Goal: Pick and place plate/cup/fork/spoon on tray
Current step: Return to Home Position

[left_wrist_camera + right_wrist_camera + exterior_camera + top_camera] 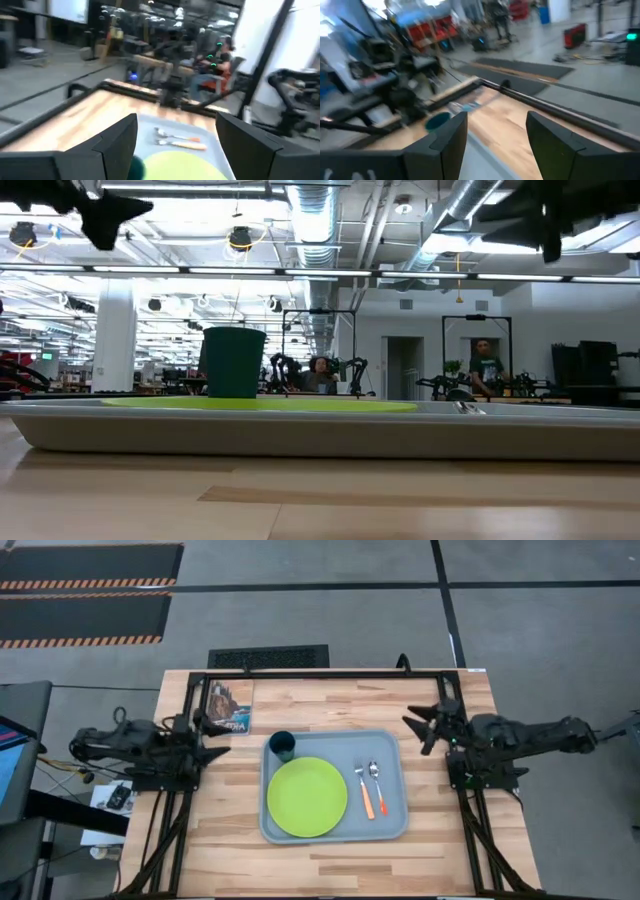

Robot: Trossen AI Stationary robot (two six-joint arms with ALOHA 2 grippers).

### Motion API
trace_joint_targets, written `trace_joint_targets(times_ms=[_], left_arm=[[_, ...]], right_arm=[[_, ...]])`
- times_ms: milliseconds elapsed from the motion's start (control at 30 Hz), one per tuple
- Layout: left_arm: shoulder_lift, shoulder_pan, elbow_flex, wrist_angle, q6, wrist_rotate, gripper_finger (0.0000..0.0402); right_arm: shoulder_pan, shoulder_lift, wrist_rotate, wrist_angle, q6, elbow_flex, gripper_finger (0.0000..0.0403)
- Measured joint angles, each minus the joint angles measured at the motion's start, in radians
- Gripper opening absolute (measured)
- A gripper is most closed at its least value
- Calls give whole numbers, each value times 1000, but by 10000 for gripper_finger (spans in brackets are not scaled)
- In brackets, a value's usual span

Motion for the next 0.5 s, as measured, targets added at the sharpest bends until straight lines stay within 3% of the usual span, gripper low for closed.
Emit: trace_joint_targets(times_ms=[200,300,433,500], left_arm=[[-32,0,-242,270,0,106,257],[-47,0,-367,413,-44,111,257],[-19,0,-377,345,-59,109,257],[-23,1,-377,367,-6,140,257]], right_arm=[[18,-108,-54,288,8,-261,227],[35,-125,-55,396,8,-362,227],[47,-125,-53,547,9,-467,227],[47,-123,-51,518,10,-468,227]])
